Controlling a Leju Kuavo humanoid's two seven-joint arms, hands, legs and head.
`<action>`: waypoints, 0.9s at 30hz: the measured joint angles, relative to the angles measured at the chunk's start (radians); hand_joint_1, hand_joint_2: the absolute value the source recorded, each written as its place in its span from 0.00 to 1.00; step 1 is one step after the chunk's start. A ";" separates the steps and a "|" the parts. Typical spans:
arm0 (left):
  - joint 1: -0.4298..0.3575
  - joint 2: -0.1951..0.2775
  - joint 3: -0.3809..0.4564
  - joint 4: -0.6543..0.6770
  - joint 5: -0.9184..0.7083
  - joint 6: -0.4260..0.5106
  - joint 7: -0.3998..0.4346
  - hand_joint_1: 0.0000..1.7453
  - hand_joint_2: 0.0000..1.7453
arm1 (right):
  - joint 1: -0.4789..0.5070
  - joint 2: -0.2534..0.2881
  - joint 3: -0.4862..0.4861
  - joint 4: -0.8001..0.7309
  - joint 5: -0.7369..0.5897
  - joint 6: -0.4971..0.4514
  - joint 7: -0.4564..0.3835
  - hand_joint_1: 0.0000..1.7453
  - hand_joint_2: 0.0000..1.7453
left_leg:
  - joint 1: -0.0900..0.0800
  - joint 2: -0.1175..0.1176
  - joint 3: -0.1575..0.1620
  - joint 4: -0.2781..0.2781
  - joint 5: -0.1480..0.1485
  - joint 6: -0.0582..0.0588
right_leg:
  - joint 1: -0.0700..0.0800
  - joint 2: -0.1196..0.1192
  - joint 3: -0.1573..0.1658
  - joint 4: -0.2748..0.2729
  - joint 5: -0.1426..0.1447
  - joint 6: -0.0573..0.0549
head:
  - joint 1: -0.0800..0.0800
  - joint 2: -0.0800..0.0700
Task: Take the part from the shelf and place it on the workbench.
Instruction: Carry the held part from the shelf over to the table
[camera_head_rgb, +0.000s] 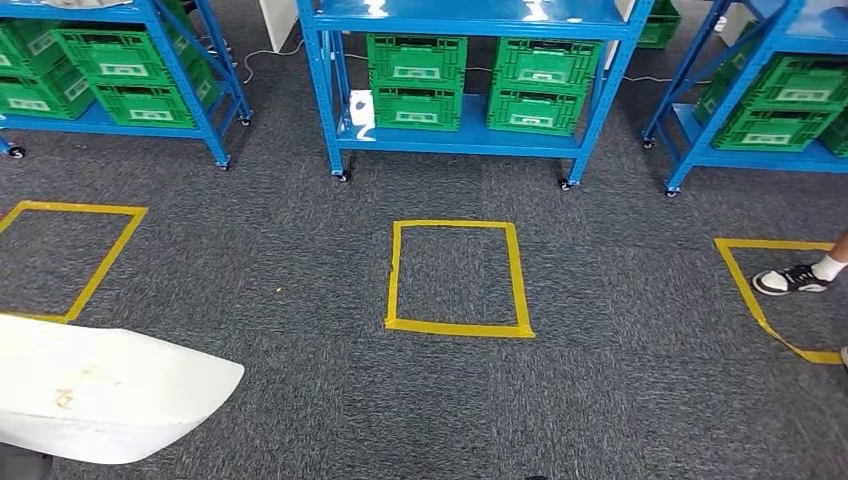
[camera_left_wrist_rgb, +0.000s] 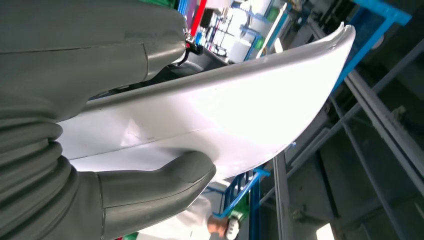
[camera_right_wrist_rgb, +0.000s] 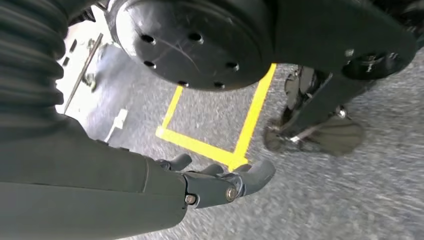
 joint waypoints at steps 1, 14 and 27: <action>0.002 -0.001 0.001 0.001 0.000 0.000 0.001 1.00 1.00 | -0.001 -0.001 0.003 0.000 0.002 0.002 0.000 0.00 1.00 | 0.000 -0.015 -0.001 0.003 0.000 -0.001 | -0.001 0.002 0.007 -0.014 0.020 -0.001 | 0.000 0.000; 0.011 -0.014 0.013 0.001 -0.008 0.004 -0.003 1.00 1.00 | 0.004 -0.009 0.026 0.000 0.027 0.002 0.001 0.00 1.00 | 0.005 0.020 -0.138 0.244 -0.118 -0.063 | -0.003 -0.021 0.116 -0.278 0.135 -0.056 | -0.006 0.000; -0.069 -0.033 0.008 0.019 -0.011 0.006 0.002 1.00 1.00 | -0.011 -0.016 0.029 0.000 0.001 -0.042 0.041 0.00 1.00 | 0.004 0.038 -0.008 0.003 0.005 -0.011 | -0.002 -0.043 0.089 -0.178 0.064 -0.004 | -0.001 0.000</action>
